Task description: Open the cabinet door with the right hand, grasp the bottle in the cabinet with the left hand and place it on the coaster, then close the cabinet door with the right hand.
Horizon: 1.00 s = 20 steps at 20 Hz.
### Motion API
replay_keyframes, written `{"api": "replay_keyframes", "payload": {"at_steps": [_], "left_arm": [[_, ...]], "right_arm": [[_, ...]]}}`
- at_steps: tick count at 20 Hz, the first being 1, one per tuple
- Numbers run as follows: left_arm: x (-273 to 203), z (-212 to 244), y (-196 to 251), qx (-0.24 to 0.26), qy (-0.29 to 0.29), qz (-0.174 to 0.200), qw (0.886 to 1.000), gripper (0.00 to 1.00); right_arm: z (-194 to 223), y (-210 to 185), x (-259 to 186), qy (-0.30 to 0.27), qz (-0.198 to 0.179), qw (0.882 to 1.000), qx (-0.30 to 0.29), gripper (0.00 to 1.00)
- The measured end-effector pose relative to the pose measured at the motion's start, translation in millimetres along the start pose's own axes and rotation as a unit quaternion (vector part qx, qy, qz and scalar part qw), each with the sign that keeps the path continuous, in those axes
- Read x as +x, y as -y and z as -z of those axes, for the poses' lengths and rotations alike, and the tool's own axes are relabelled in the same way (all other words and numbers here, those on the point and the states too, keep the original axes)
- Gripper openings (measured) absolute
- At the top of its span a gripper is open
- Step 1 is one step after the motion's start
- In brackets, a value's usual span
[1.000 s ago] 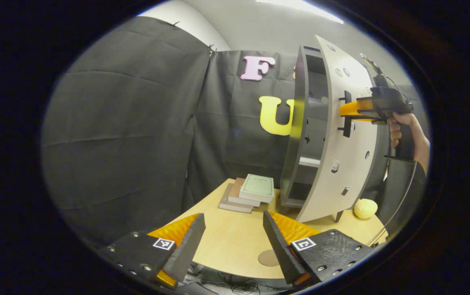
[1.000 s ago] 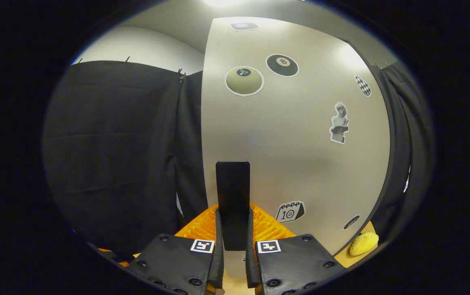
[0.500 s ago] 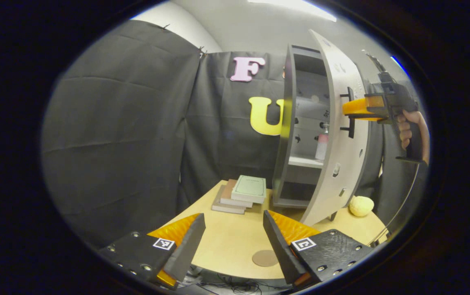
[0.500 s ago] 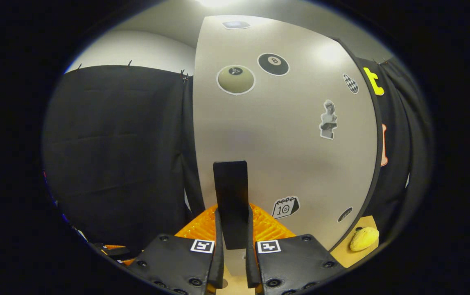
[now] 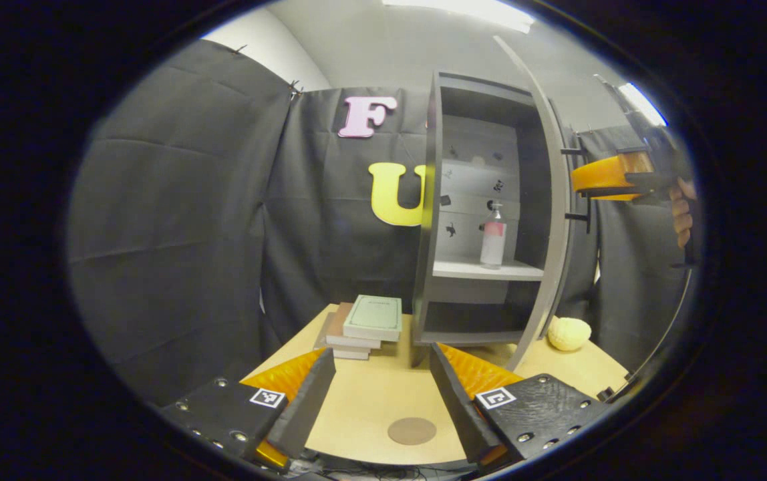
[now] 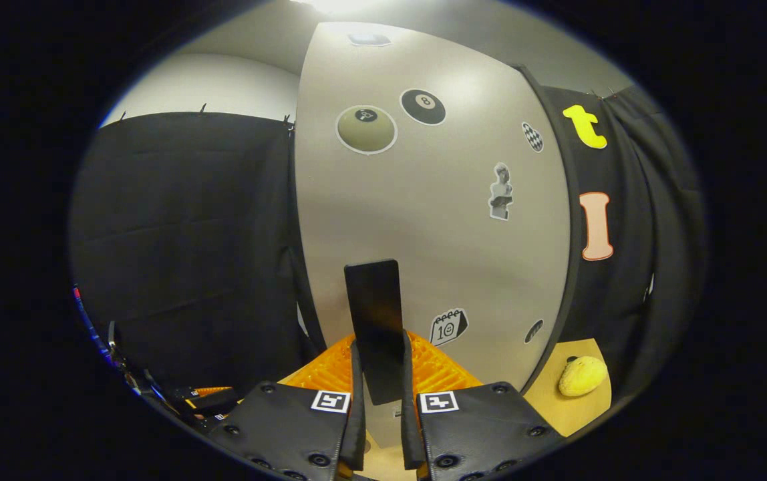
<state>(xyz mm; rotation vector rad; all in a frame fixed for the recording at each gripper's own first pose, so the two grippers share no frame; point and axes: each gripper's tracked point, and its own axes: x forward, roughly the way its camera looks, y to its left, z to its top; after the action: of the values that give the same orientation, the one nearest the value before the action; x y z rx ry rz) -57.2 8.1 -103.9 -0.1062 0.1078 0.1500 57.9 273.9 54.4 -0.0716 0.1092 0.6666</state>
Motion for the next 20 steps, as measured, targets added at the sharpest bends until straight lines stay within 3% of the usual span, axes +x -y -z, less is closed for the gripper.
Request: {"api": "replay_keyframes", "payload": {"at_steps": [13, 20], "left_arm": [[41, 12, 76, 0.002, -0.021, 0.109, 0.994, 0.85], [47, 19, 98, 0.009, -0.032, 0.142, 0.989, 0.88]], "right_arm": [[5, 24, -43, 0.005, 0.071, 0.997, 0.009, 0.24], [16, 33, -66, -0.008, 0.097, 0.994, 0.038, 0.23]]}}
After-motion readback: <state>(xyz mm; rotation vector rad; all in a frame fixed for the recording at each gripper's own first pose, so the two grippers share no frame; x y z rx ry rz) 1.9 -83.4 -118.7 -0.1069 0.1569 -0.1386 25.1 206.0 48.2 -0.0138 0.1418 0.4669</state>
